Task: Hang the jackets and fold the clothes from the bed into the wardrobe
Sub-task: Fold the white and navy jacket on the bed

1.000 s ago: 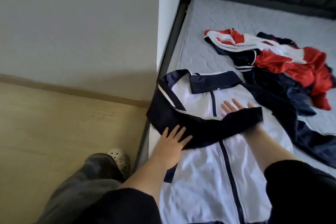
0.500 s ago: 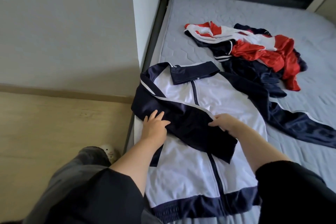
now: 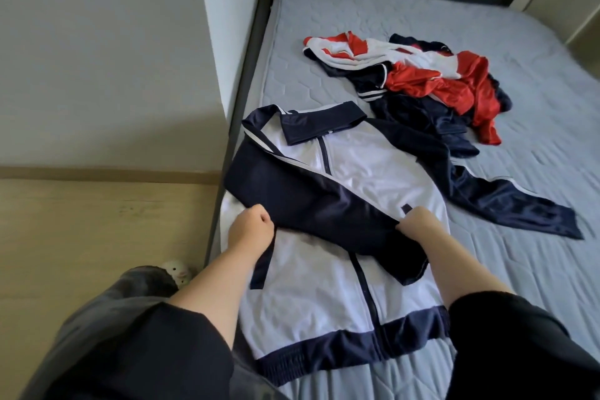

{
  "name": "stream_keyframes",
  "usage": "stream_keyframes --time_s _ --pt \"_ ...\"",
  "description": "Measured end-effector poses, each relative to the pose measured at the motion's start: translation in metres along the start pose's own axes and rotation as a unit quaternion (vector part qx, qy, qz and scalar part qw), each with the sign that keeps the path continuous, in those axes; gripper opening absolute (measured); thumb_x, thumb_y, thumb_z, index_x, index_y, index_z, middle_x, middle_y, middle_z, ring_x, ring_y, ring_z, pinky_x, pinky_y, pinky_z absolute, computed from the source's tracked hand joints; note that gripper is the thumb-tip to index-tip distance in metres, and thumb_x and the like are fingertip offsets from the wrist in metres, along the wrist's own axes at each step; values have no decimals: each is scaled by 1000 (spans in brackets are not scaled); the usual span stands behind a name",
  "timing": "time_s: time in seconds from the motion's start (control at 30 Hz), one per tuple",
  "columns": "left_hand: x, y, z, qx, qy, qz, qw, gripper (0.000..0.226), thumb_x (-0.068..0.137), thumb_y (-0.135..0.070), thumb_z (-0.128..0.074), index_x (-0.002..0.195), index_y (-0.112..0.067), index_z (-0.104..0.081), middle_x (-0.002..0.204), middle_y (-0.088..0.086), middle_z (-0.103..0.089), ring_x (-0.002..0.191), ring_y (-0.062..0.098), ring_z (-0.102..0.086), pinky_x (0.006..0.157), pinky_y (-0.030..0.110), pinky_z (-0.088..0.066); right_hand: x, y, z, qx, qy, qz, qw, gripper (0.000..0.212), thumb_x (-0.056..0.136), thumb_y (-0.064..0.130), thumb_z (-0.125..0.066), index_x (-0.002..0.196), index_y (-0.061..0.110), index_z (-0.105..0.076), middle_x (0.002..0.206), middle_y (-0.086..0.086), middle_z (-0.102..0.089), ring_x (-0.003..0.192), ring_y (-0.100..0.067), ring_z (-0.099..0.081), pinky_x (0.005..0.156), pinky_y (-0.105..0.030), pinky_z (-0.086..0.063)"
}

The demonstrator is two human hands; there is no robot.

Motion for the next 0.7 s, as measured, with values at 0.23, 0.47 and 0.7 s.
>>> stream_keyframes --time_s 0.23,0.47,0.7 --pt "-3 2 -20 -578 105 246 771 38 98 -6 -40 135 -1 -42 117 19 -58 97 28 -57 91 38 -43 -11 -18 -1 149 78 -20 985 11 87 14 -55 91 11 -64 84 -7 -64 76 -26 -61 69 -31 -47" --pt "-7 -2 -23 -572 123 245 773 37 99 -6 -39 136 -1 -42 127 20 -54 118 31 -51 93 35 -41 -14 -46 3 -47 136 13 990 26 89 41 -51 79 18 -57 95 -2 -65 79 -14 -59 71 -29 -39" --pt "-9 -3 -21 -577 140 253 764 37 102 -10 -34 137 1 -40 131 19 -53 126 30 -49 94 35 -41 -17 -74 3 -123 25 -57 990 34 93 34 -39 115 15 -56 95 -2 -59 88 -26 -56 73 -33 -38"
Point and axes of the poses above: each hand's wrist, its own x-axis towards the middle knuckle, its own z-axis out of the back of the hand, y = z × x, the point moved 5 cm from there along x, towards the middle knuckle
